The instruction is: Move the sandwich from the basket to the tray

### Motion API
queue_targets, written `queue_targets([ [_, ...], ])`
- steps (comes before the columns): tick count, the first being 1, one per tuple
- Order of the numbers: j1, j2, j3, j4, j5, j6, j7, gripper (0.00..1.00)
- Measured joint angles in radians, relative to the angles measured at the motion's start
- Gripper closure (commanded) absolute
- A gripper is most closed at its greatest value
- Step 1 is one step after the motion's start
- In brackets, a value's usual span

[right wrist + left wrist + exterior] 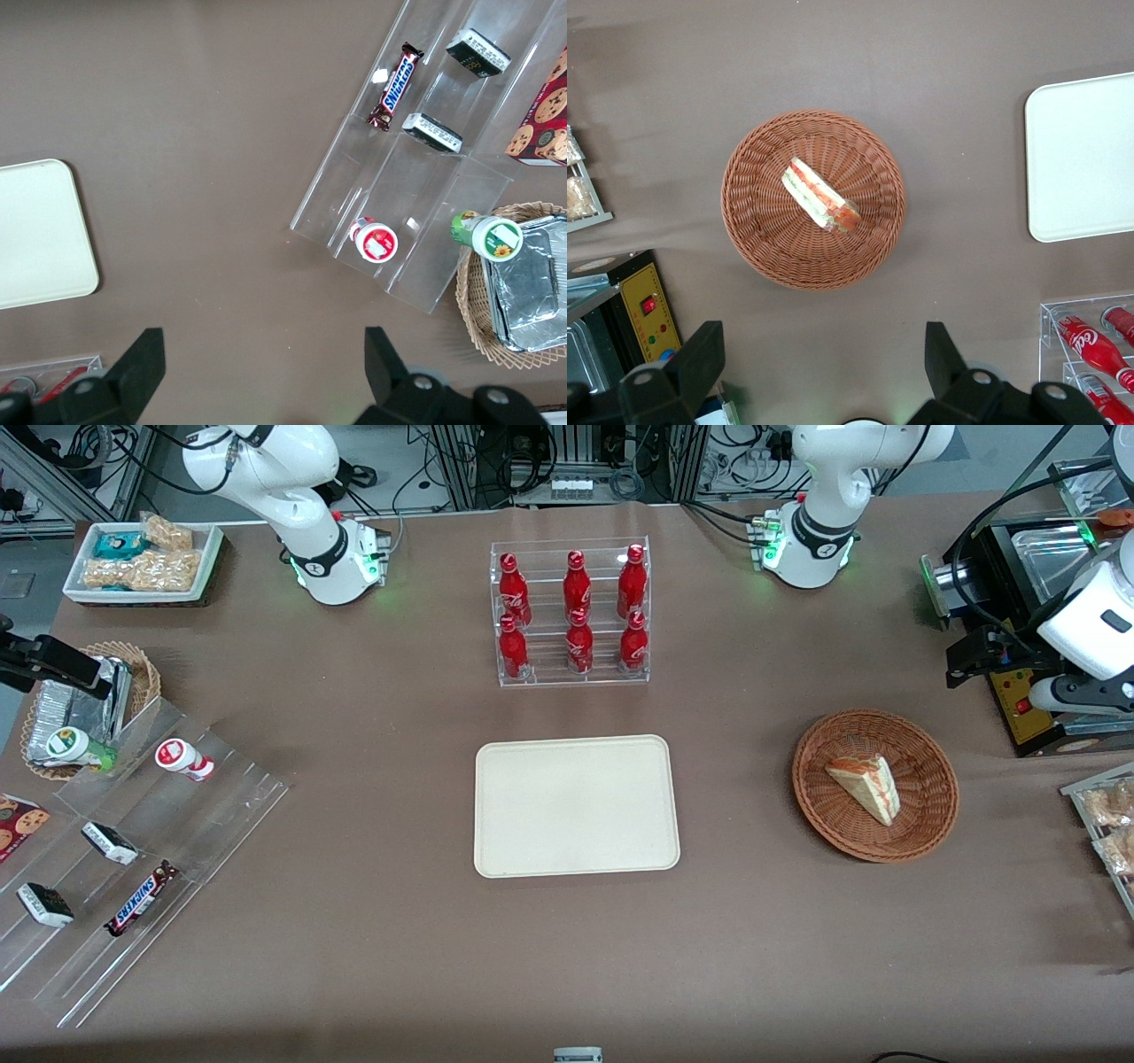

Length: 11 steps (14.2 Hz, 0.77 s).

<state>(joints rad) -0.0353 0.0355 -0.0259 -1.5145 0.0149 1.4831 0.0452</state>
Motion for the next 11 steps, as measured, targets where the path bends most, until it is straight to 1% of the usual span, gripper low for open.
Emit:
queue_targets([
  [4,0.0,-0.004,0.002,0.001,0.0,-0.002,0.0,0.0],
  [7,0.001,-0.003,0.004,-0.003,0.0,-0.039,0.0,0.0],
  [11,0.002,0.009,0.007,-0.079,0.001,-0.057,0.0,0.0],
])
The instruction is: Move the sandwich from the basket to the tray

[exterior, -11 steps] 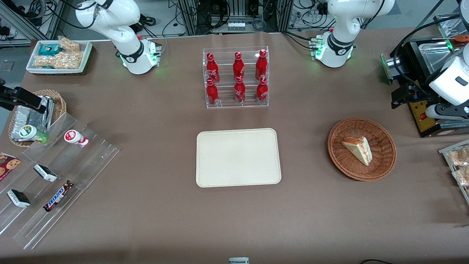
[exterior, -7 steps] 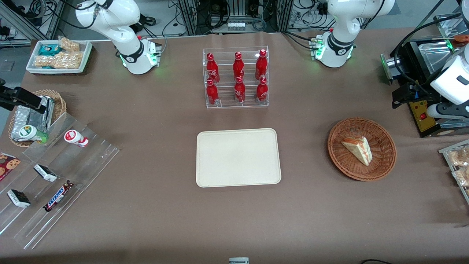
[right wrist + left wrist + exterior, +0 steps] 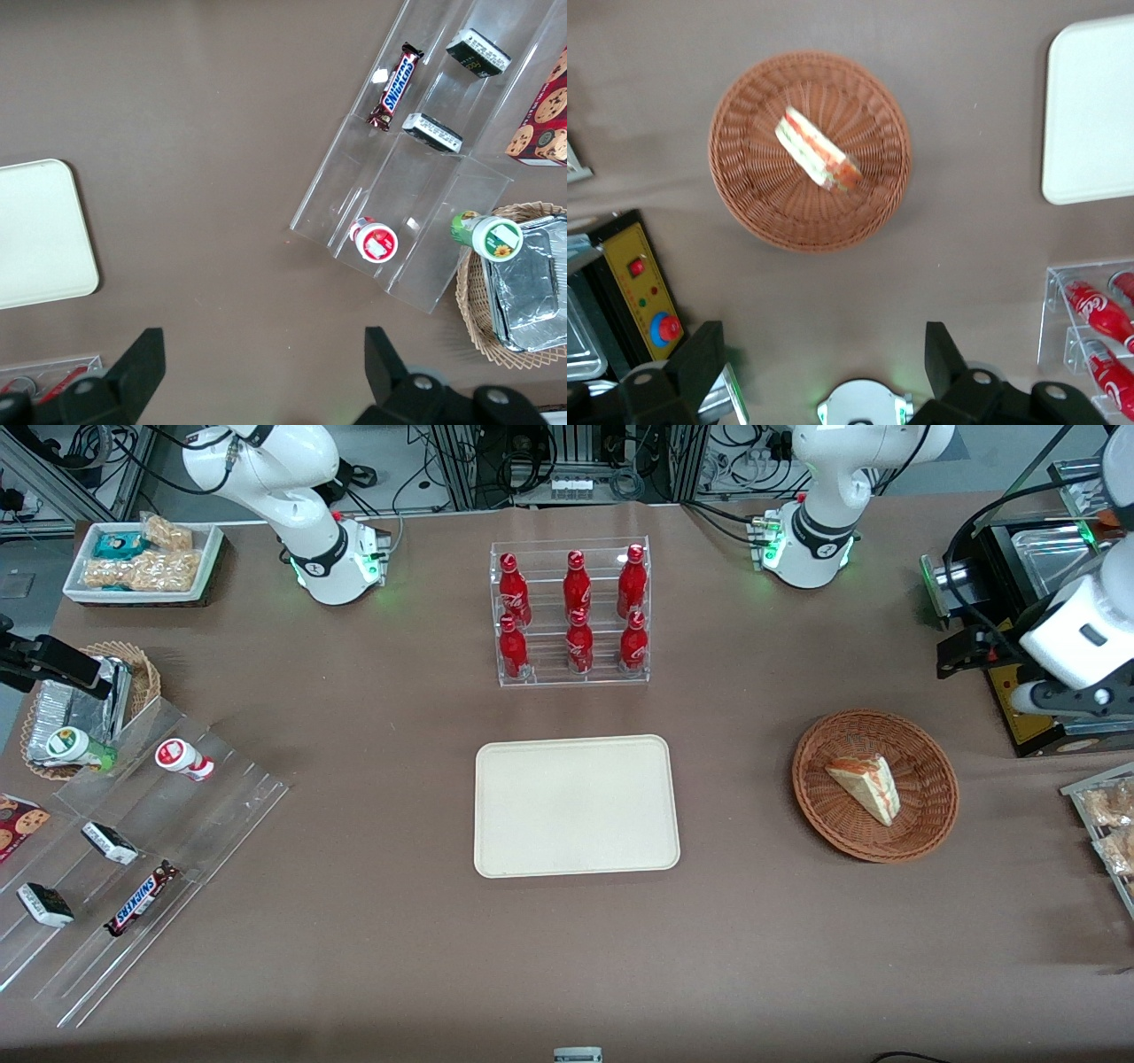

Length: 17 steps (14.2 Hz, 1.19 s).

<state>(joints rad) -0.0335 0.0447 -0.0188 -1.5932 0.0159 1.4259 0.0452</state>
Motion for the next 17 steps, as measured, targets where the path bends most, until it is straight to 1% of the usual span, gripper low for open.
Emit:
queue_targets([
  [2,0.006,0.015,0.005,-0.049,0.003,0.021,-0.002,0.0],
  [5,0.035,0.025,0.013,-0.166,0.004,0.141,-0.002,0.0],
  [7,0.046,0.028,0.014,-0.253,0.016,0.237,-0.009,0.0],
  [9,0.053,0.029,0.016,-0.345,0.052,0.354,-0.026,0.0],
  [11,0.068,0.03,0.02,-0.431,0.061,0.474,-0.083,0.0],
  [13,0.074,0.031,0.02,-0.506,0.062,0.592,-0.214,0.0],
  [14,0.074,0.032,0.019,-0.533,0.062,0.637,-0.308,0.0],
  [17,0.062,0.055,0.014,-0.565,0.062,0.737,-0.651,0.0],
])
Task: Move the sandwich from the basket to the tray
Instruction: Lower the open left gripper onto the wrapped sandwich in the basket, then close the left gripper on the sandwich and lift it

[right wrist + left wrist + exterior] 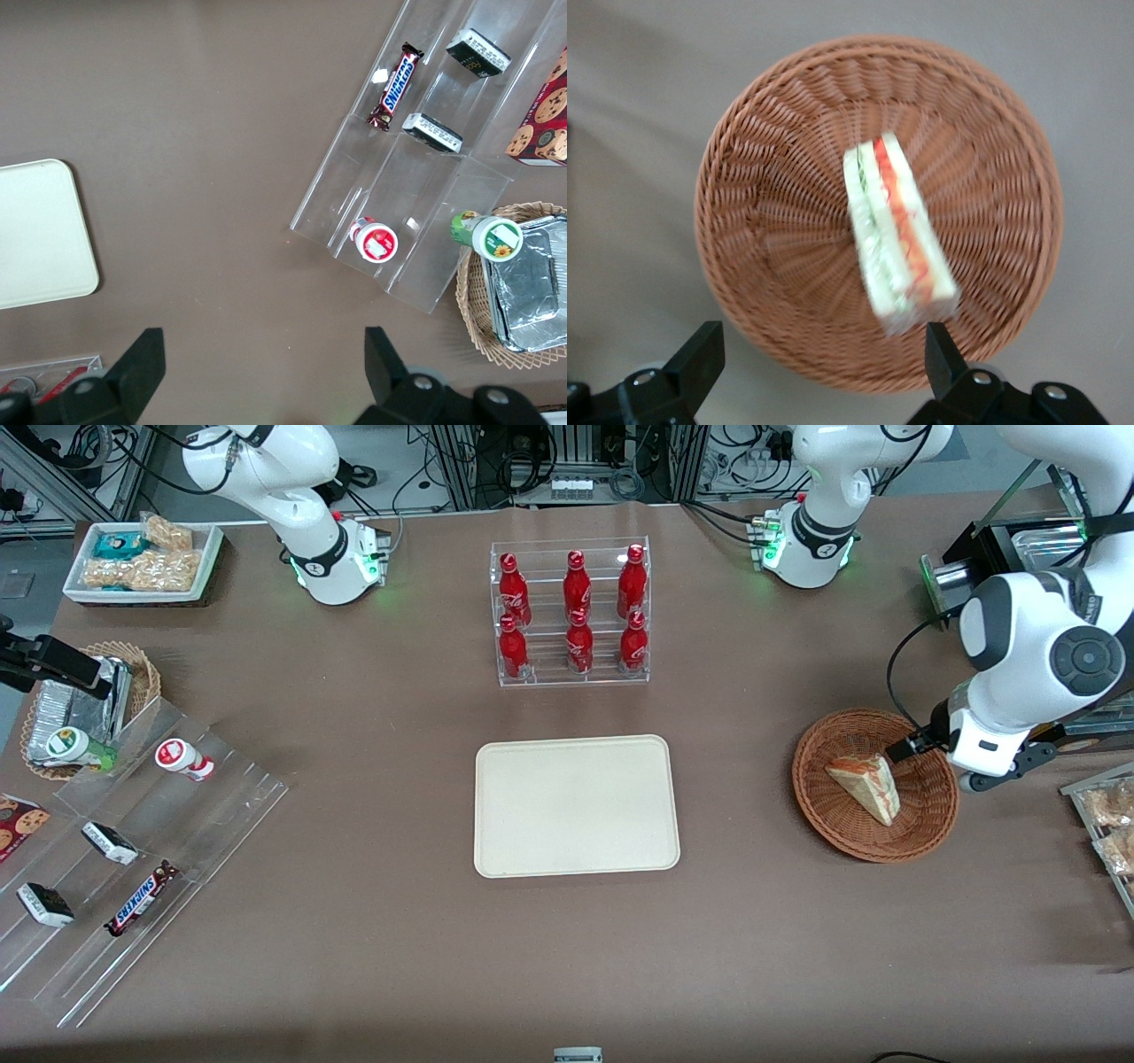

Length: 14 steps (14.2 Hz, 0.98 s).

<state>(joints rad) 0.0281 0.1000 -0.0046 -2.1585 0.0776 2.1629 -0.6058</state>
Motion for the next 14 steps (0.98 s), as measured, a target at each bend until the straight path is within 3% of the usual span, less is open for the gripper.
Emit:
queue_targets([
  [3,-0.031,0.051,-0.006,-0.002,-0.002,0.086,-0.19,0.0],
  [8,-0.028,0.111,-0.002,-0.002,-0.051,0.141,-0.212,0.0],
  [9,-0.026,0.124,-0.002,-0.002,-0.069,0.156,-0.212,0.06],
  [11,-0.024,0.15,-0.002,-0.003,-0.091,0.174,-0.212,0.43],
  [12,-0.024,0.16,-0.002,-0.003,-0.104,0.176,-0.212,0.68],
  [13,-0.023,0.168,-0.002,-0.004,-0.115,0.177,-0.213,0.84],
  [14,-0.023,0.172,-0.002,-0.004,-0.119,0.177,-0.213,0.92],
])
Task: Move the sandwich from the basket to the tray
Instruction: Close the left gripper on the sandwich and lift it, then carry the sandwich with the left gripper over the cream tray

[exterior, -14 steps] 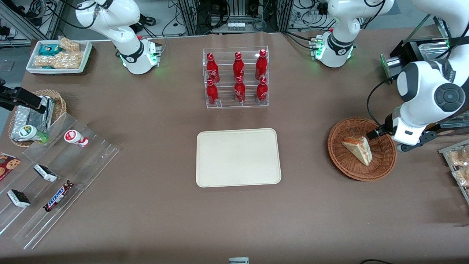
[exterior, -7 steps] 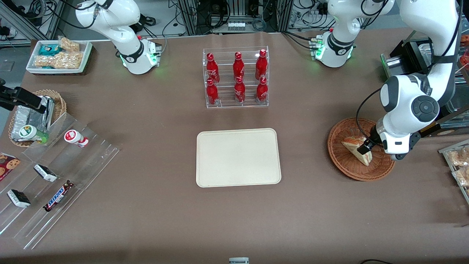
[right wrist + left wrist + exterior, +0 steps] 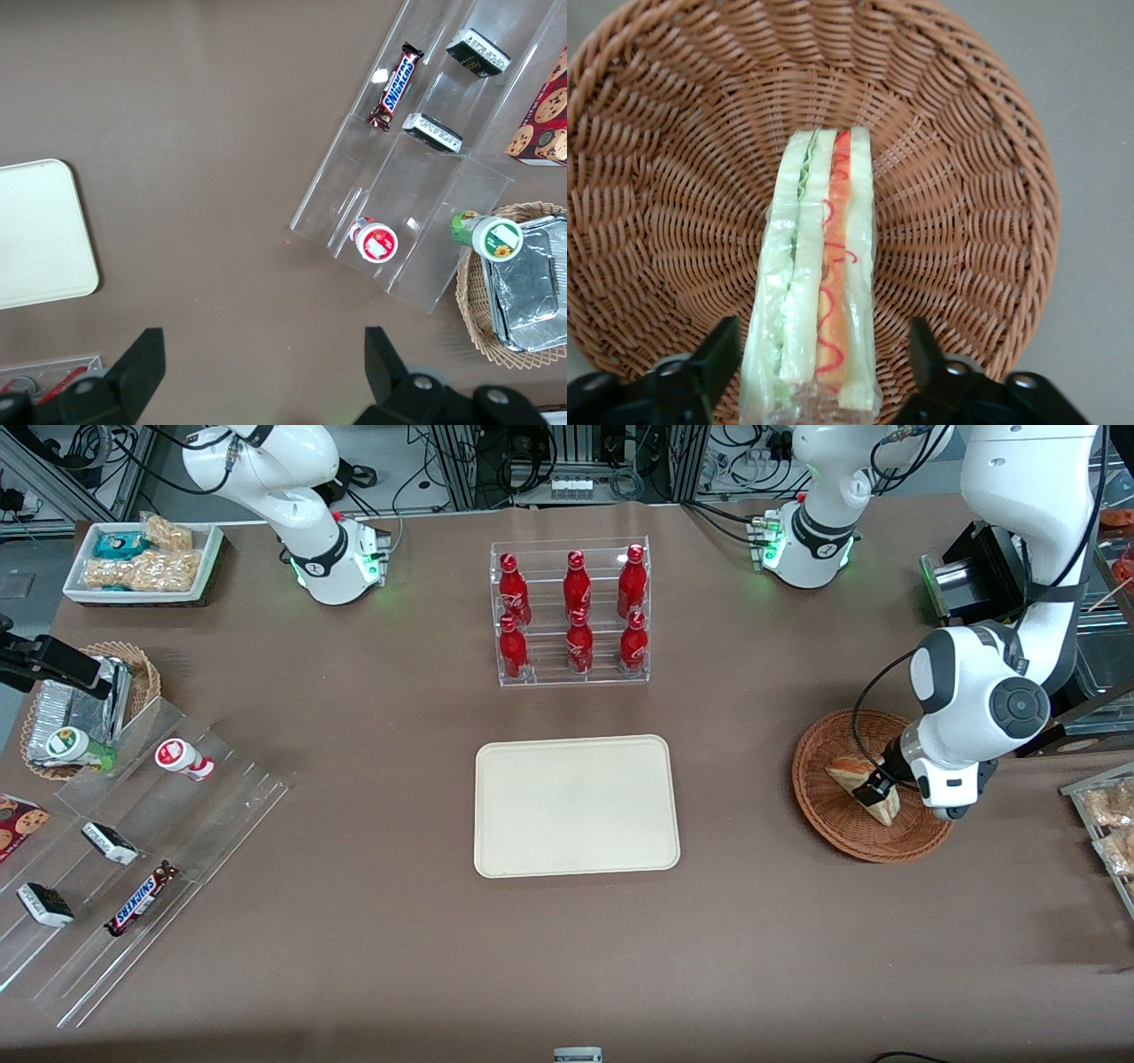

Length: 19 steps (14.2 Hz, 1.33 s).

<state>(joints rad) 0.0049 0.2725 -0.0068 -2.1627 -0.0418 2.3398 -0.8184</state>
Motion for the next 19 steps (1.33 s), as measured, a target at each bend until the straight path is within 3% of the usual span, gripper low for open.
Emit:
queue_targets([
  [3,0.0,-0.004,0.0,0.009,-0.001,-0.014,0.0,0.93],
  [8,-0.041,-0.009,-0.014,0.155,-0.001,-0.171,0.0,0.94],
  [10,-0.104,-0.009,-0.024,0.185,-0.011,-0.179,-0.003,0.93],
  [14,-0.311,0.035,-0.039,0.276,-0.099,-0.169,-0.013,0.91],
  [19,-0.532,0.263,-0.041,0.538,-0.102,-0.151,-0.029,0.9],
])
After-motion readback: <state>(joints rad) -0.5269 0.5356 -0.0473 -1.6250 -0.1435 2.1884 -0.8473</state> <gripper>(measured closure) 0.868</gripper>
